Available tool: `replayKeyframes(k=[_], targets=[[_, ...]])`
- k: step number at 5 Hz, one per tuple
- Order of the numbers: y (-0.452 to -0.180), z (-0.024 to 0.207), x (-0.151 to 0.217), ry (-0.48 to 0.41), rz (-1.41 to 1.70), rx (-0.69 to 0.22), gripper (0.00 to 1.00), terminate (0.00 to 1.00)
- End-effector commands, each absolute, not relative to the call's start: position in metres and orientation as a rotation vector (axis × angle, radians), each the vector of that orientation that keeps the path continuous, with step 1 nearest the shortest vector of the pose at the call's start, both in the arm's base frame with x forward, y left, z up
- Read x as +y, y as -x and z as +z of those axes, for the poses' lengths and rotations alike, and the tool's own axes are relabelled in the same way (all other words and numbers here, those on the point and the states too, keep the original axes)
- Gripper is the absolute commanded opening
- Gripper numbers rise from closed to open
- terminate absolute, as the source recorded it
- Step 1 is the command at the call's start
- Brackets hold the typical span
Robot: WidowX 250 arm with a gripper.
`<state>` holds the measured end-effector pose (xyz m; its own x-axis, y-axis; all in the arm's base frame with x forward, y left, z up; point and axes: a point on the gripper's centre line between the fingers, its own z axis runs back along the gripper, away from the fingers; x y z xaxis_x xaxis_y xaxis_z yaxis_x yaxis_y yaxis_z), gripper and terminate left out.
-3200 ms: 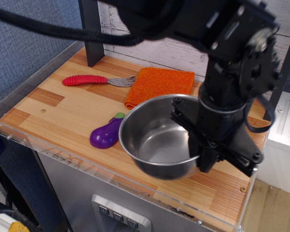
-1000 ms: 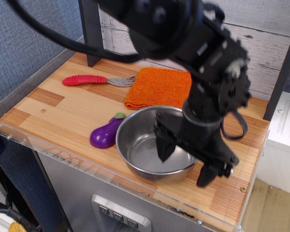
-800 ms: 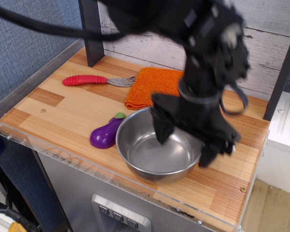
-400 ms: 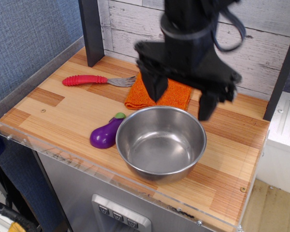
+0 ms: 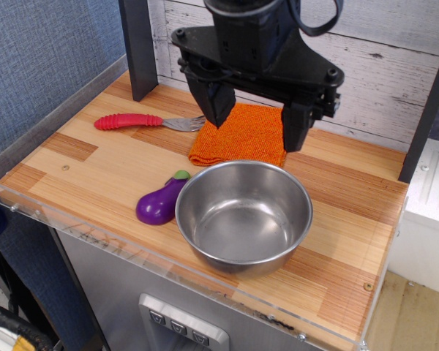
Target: Move silver bowl to right side of eggplant
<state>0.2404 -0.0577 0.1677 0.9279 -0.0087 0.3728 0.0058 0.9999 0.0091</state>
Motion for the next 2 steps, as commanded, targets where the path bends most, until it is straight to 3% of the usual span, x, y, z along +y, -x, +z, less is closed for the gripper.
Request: replayKeyframes(k=[1,2], targets=[[-0.2242,0.1732,-0.0548,-0.003,-0.006,-0.402,1.0,0.0],[-0.2242,0.1732,-0.0548,-0.003,-0.006,-0.402,1.0,1.0]])
